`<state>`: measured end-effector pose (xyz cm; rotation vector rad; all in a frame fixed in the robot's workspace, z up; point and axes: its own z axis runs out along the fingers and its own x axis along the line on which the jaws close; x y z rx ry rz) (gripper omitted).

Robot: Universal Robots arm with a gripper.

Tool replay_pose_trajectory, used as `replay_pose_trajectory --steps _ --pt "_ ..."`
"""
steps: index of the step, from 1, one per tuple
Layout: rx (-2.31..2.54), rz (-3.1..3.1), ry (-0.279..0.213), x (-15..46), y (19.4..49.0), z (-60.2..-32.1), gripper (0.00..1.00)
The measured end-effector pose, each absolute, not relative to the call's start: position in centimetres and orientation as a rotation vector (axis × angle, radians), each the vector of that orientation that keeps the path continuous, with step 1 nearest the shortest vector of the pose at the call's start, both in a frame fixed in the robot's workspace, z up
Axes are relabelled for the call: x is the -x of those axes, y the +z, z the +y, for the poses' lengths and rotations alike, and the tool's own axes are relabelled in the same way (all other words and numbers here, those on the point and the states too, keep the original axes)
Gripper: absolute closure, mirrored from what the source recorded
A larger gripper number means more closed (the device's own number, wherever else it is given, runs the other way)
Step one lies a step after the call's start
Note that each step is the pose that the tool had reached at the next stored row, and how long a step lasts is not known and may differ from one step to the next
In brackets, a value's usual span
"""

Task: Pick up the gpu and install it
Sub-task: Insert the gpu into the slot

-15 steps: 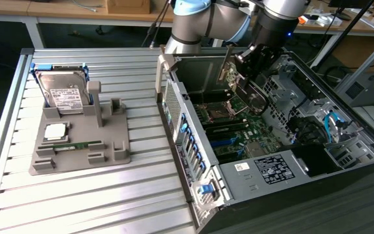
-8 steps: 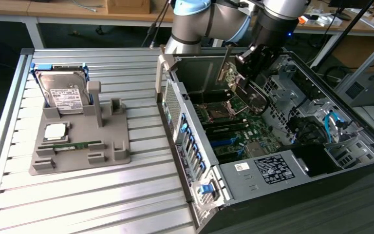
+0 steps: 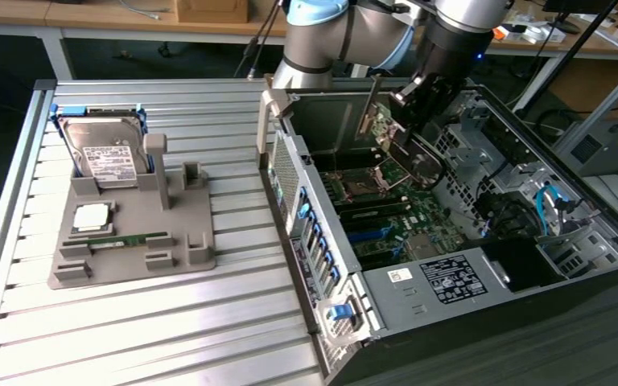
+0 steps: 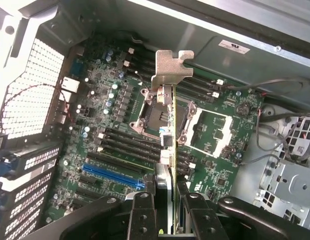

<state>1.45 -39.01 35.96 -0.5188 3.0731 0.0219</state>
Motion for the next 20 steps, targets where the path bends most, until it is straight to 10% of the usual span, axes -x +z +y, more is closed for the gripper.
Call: replay_pose_trajectory --steps 20 --pt "0.658 3.047 0.023 -1.45 35.93 -39.01 0.73"
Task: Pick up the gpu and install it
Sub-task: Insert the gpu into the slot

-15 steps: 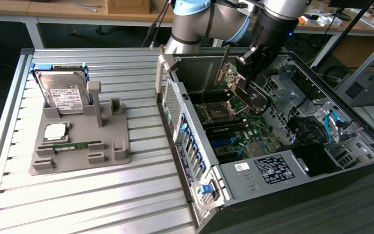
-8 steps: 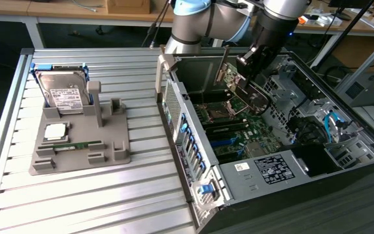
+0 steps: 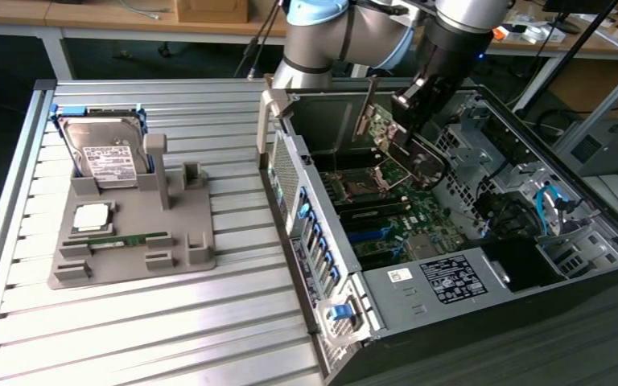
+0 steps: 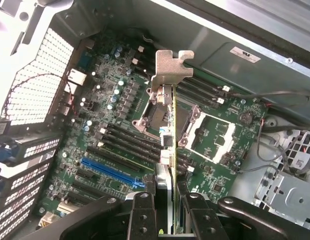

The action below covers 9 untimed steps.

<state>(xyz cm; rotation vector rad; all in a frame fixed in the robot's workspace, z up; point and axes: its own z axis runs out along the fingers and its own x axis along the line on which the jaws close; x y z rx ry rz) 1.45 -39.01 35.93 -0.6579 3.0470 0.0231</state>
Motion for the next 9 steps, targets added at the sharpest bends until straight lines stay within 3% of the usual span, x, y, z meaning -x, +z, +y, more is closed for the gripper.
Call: replay_pose_trajectory --steps 9 --pt "0.731 3.031 0.024 -1.45 35.92 -39.01 0.73"
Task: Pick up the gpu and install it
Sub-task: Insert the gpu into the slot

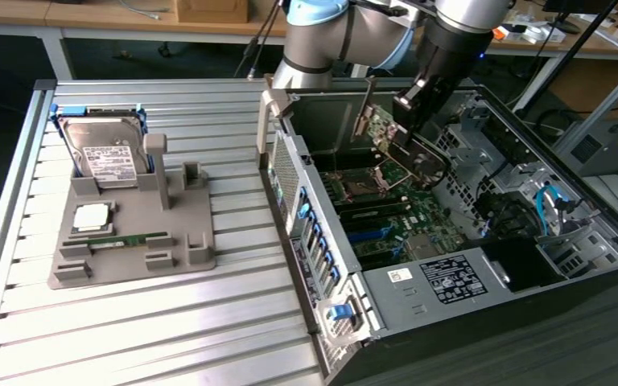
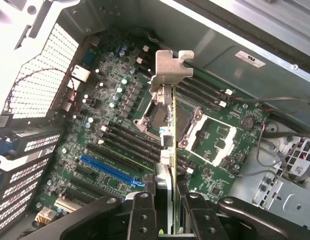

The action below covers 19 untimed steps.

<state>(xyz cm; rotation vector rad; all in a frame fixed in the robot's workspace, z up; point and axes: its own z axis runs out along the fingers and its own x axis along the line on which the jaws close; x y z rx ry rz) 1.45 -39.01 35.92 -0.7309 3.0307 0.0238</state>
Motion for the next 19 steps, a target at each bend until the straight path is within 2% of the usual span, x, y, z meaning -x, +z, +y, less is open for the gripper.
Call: replay_pose_trajectory --steps 19 --pt "0.845 3.002 0.025 -1.45 35.9 -39.01 0.73"
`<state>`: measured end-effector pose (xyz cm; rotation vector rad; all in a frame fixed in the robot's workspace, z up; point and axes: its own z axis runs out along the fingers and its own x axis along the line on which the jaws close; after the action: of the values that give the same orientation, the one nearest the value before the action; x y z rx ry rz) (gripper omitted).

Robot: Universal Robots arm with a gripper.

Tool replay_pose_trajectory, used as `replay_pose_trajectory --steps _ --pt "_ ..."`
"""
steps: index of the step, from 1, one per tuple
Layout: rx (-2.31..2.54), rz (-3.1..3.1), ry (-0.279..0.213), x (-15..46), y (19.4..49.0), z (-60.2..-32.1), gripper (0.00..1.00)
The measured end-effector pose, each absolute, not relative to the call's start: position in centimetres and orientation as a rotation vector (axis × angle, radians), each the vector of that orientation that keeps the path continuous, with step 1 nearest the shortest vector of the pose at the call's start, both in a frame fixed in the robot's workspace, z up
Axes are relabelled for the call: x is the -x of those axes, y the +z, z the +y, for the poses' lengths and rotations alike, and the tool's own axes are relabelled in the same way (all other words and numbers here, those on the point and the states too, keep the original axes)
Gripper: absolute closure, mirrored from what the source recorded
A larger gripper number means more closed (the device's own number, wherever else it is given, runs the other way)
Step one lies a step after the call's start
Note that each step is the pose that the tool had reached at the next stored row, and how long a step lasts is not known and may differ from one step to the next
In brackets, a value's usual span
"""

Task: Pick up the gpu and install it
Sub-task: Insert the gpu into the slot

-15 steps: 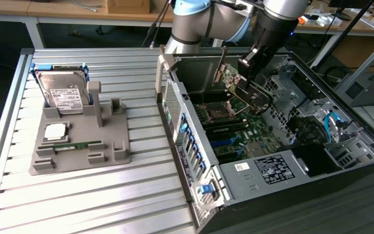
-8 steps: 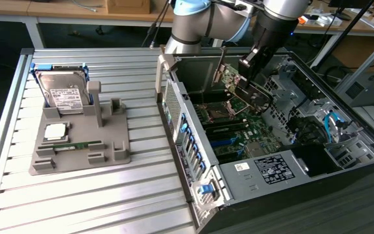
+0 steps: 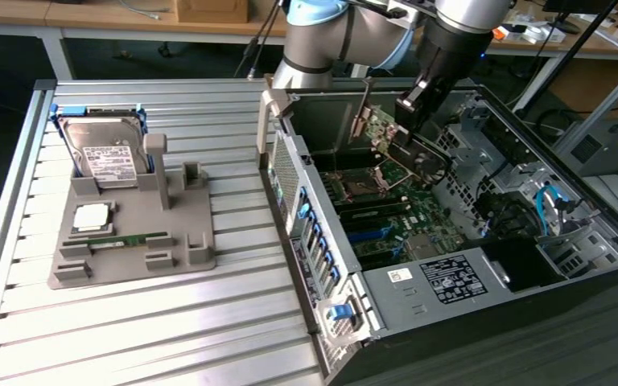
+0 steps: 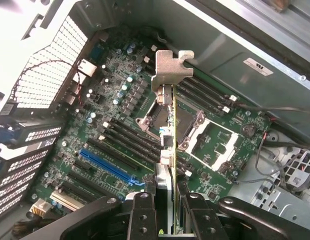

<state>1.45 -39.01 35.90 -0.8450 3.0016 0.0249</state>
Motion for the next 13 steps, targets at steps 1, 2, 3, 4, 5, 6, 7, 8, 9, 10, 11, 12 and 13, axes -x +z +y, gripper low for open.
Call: replay_pose_trajectory --steps 1,2,3,4,5,6,7,8,9,10,11,12,13 --pt "0.849 3.001 0.025 -1.46 35.9 -39.01 0.73" --pt "0.854 2.999 0.025 -1.45 35.89 -39.01 0.73" --pt "0.858 2.998 0.025 -1.45 35.89 -39.01 0.73" --pt "0.863 2.996 0.025 -1.45 35.89 -39.01 0.73" --pt "0.867 2.995 0.025 -1.45 35.89 -39.01 0.73" --pt "0.871 2.994 0.025 -1.45 35.89 -39.01 0.73" --pt "0.876 2.993 0.025 -1.45 35.89 -39.01 0.73" --pt "0.887 2.99 0.025 -1.45 35.89 -39.01 0.73" --pt "0.894 2.988 0.025 -1.45 35.89 -39.01 0.73" --pt "0.897 2.987 0.025 -1.45 35.89 -39.01 0.73" --pt "0.902 2.985 0.025 -1.45 35.89 -39.01 0.73" --pt "0.906 2.984 0.026 -1.45 35.88 -39.01 0.73" --pt "0.91 2.983 0.026 -1.45 35.88 -39.01 0.73"
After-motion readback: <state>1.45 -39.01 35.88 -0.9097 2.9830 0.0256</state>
